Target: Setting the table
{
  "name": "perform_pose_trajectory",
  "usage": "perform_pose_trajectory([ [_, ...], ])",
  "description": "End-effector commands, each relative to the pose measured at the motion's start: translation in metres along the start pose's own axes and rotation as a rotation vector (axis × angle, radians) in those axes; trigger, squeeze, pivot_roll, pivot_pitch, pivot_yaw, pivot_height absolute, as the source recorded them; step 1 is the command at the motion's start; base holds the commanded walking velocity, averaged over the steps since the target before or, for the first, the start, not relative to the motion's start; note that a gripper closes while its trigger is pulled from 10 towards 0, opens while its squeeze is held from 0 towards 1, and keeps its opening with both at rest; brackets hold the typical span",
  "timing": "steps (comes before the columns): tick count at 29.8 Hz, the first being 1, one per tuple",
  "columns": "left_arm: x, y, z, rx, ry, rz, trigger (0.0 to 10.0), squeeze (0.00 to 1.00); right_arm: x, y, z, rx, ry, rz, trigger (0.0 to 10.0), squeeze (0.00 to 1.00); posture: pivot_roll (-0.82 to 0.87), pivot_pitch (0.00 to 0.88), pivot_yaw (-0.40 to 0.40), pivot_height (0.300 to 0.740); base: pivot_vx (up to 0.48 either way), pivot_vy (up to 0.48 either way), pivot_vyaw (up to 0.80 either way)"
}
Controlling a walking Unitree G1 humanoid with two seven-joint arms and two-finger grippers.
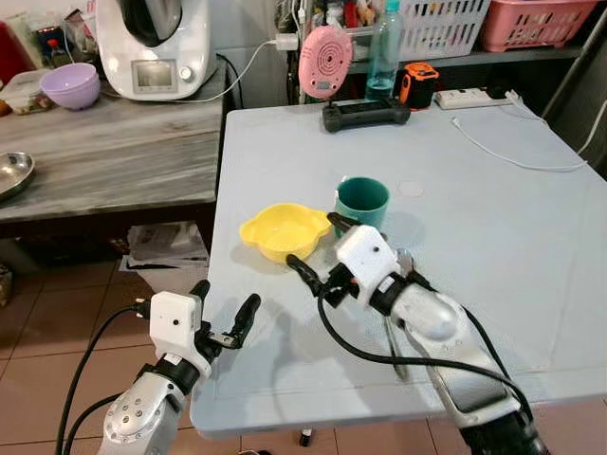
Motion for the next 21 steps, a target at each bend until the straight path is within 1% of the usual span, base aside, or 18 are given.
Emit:
perform_pose_trajectory([
  [1, 0.001, 0.001, -0.003, -0.019, -0.015, 0.007, 10.0, 0.0, 0.002, 0.0, 0.009, 0.071, 0.005, -0.022, 10.0, 0.0, -0.1, 0.083, 0.057, 0.74, 0.0, 0.0, 0.0],
  [2, 0.001, 0.001, -0.003, -0.019, -0.015, 0.007, 10.0, 0.0, 0.002, 0.0, 0.009, 0.071, 0.005, -0.022, 10.0, 0.0, -0.1, 0.083, 0.057, 0.74, 0.0, 0.0, 0.0],
  [3, 0.001, 0.002, -0.003, -0.032, -0.021, 0.01, 10.0, 0.0, 0.0, 0.001, 0.014, 0.111, -0.021, -0.04, 10.0, 0.0, -0.09, 0.091, 0.061, 0.74, 0.0, 0.0, 0.0],
  [5, 0.002, 0.003, -0.004, -0.044, -0.028, 0.014, 10.0, 0.0, -0.001, 0.001, 0.016, 0.143, -0.025, -0.059, 10.0, 0.0, -0.09, 0.092, 0.062, 0.74, 0.0, 0.0, 0.0],
  [6, 0.002, 0.005, -0.004, -0.053, -0.032, 0.016, 10.0, 0.0, -0.003, 0.002, 0.018, 0.171, -0.044, -0.047, 10.0, 0.0, -0.09, 0.094, 0.061, 0.74, 0.0, 0.0, 0.0],
  [7, 0.002, 0.005, -0.005, -0.054, -0.032, 0.016, 10.0, 0.0, -0.004, 0.003, 0.019, 0.192, -0.05, -0.057, 10.0, 0.0, -0.09, 0.093, 0.061, 0.74, 0.0, 0.0, 0.0],
  [8, 0.002, 0.006, -0.005, -0.056, -0.033, 0.015, 10.0, 0.0, -0.004, 0.003, 0.02, 0.213, -0.051, -0.081, 10.0, 0.0, -0.09, 0.093, 0.061, 0.74, 0.0, 0.0, 0.0],
  [9, 0.002, 0.006, -0.005, -0.058, -0.034, 0.014, 10.0, 0.0, -0.005, 0.004, 0.022, 0.251, -0.059, -0.124, 10.0, 0.0, -0.09, 0.094, 0.06, 0.74, 0.0, 0.0, 0.0],
  [11, 0.001, 0.006, -0.004, -0.06, -0.035, 0.012, 10.0, 0.0, -0.006, 0.005, 0.024, 0.273, -0.07, -0.128, 10.0, 0.0, -0.09, 0.092, 0.059, 0.74, 0.0, 0.0, 0.0],
  [12, 0.001, 0.006, -0.004, -0.064, -0.037, 0.011, 10.0, 0.0, -0.006, 0.007, 0.026, 0.297, -0.075, -0.166, 10.0, 0.0, -0.09, 0.092, 0.059, 0.74, 0.0, 0.0, 0.0],
  [14, 0.0, 0.006, -0.004, -0.067, -0.039, 0.011, 10.0, 0.0, -0.007, 0.009, 0.027, 0.304, -0.08, -0.195, 10.0, 0.0, -0.09, 0.092, 0.059, 0.74, 0.0, 0.0, 0.0],
  [16, -0.001, 0.007, -0.004, -0.075, -0.042, 0.006, 10.0, 0.0, -0.01, 0.01, 0.029, 0.354, -0.101, -0.229, 10.0, 0.0, -0.09, 0.091, 0.057, 0.74, 0.0, 0.0, 0.0],
  [18, -0.002, 0.008, -0.003, -0.08, -0.046, 0.004, 10.0, 0.0, -0.014, 0.013, 0.031, 0.38, -0.125, -0.275, 10.0, 0.0, -0.09, 0.09, 0.057, 0.74, 0.0, 0.0, 0.0],
  [21, -0.002, 0.008, -0.003, -0.083, -0.046, 0.002, 10.0, 0.0, -0.016, 0.014, 0.033, 0.403, -0.134, -0.313, 10.0, 0.0, -0.09, 0.09, 0.057, 0.74, 0.0, 0.0, 0.0],
])
Point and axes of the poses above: a point about 5 cm out from each wrist's last joint towards the gripper, its own z axis pointing out of the wrist towards the gripper, its own x axis along the axis of the wrist's last joint, y = z × x, the point moved 2 cm from there along z, pointing out of the wrist towards the gripper, and after that the axes turned 10 degrees about -z, right-handed, at the moved point
